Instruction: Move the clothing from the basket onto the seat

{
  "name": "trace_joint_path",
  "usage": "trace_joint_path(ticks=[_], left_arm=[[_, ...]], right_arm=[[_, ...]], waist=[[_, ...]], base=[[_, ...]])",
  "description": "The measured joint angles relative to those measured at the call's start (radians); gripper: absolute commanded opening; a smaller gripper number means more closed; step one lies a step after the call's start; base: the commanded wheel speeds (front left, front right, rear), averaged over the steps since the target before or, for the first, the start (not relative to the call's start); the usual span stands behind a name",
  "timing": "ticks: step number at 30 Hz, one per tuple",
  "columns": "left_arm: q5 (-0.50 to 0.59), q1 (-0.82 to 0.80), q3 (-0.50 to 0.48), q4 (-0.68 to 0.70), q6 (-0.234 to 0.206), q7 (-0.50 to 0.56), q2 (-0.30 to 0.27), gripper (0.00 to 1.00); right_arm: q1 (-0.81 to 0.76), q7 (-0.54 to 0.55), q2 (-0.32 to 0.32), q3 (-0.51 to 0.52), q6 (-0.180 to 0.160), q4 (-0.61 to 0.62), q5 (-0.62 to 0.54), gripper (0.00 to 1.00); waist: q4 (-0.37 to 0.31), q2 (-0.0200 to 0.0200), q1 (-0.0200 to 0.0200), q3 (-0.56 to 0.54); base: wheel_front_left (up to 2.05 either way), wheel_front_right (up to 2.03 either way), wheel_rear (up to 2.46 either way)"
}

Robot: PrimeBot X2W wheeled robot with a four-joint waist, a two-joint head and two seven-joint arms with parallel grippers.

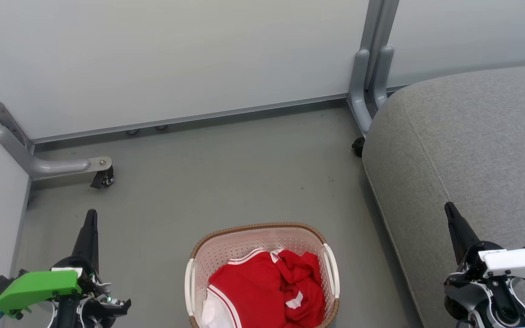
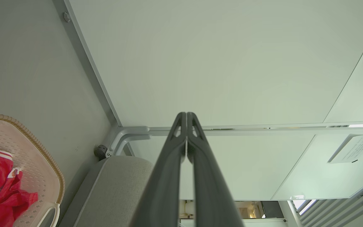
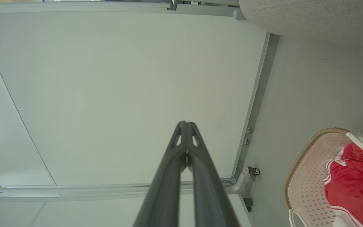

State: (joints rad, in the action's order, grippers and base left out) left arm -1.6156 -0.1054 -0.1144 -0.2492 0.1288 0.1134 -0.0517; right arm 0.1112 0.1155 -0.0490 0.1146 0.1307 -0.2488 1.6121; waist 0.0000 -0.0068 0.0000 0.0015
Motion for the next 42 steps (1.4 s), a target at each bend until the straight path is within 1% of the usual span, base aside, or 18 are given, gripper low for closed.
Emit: trace_joint_path(ticks=[23, 24, 26, 27, 28, 35, 39, 42], left_arm=[[0.0, 0.0, 0.0, 0.0, 0.0, 0.0, 0.0, 0.0], [0.0, 0.001, 0.0, -0.002, 0.0, 0.0, 0.001, 1.0], [0.0, 0.01, 0.002, -0.018, -0.002, 0.0, 0.003, 1.0], [0.0, 0.019, 0.002, -0.027, -0.002, 0.0, 0.006, 0.0], [0.0, 0.025, 0.003, -0.035, -0.003, 0.0, 0.007, 1.0], [0.019, 0.038, 0.044, -0.041, -0.003, -0.032, 0.009, 1.0], [0.081, 0.037, 0.051, -0.041, -0.003, -0.052, 0.009, 1.0], [0.144, 0.037, 0.051, -0.036, -0.003, -0.064, 0.009, 1.0]], right_arm=[[0.0, 0.0, 0.0, 0.0, 0.0, 0.0, 0.0, 0.0], [-0.001, 0.0, 0.001, 0.0, 0.0, -0.002, 0.0, 1.0], [-0.01, 0.0, 0.006, -0.002, 0.0, -0.017, 0.0, 1.0], [-0.019, 0.0, 0.009, -0.002, 0.0, -0.027, 0.0, 0.0], [-0.026, 0.0, 0.012, -0.003, 0.0, -0.035, 0.0, 1.0], [-0.04, -0.03, 0.014, -0.033, 0.0, -0.036, -0.027, 1.0], [-0.04, -0.051, 0.012, -0.039, 0.0, -0.035, -0.088, 1.0], [-0.04, -0.064, 0.012, -0.033, 0.0, -0.031, -0.159, 1.0]], waist=[[0.0, 0.0, 0.0, 0.0], [0.0, 0.0, 0.0, 0.0], [0.0, 0.0, 0.0, 0.0], [0.0, 0.0, 0.0, 0.0], [0.0, 0.0, 0.0, 0.0], [0.0, 0.0001, 0.0, 0.002], [0.0, 0.0001, 0.0, 0.003], [0.0, 0.0001, 0.0, 0.005]], base=[[0.0, 0.0, 0.0], [0.0, 0.0, 0.0], [0.0, 0.0, 0.0], [0.0, 0.0, 0.0], [0.0, 0.0, 0.0], [0.0, 0.0, 0.0], [0.0, 0.0, 0.0], [0.0, 0.0, 0.0]])
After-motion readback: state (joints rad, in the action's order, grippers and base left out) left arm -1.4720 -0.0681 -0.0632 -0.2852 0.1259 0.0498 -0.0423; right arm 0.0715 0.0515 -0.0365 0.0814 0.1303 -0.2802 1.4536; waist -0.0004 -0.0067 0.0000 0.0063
